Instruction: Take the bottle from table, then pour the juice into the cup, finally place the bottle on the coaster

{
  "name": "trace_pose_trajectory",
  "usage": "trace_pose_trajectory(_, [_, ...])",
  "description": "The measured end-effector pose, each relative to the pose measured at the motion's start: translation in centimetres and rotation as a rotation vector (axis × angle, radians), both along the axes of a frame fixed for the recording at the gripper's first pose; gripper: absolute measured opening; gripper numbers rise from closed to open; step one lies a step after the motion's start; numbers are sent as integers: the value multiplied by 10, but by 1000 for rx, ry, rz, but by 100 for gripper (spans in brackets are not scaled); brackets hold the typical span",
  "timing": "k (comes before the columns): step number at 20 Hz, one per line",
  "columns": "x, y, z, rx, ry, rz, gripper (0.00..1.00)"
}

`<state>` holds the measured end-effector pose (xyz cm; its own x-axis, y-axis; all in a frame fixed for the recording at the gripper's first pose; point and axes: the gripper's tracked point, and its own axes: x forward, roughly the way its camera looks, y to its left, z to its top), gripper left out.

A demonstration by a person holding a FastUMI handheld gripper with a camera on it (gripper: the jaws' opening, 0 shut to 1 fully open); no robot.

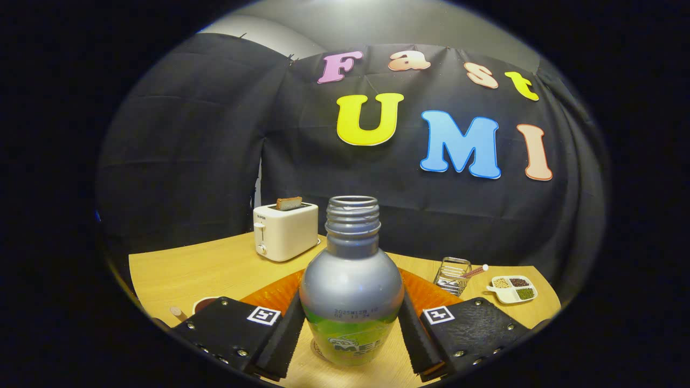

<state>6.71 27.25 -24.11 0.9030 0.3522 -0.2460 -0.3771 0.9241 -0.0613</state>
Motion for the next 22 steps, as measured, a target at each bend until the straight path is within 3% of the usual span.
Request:
trace_pose_trajectory(4, [4,3,-3,7,-31,-24,81])
trace_pose_trajectory(17, [34,-1,-65,138,83,-63,82])
trace_pose_trajectory(22, [41,-7,-80,90,66,-69,82])
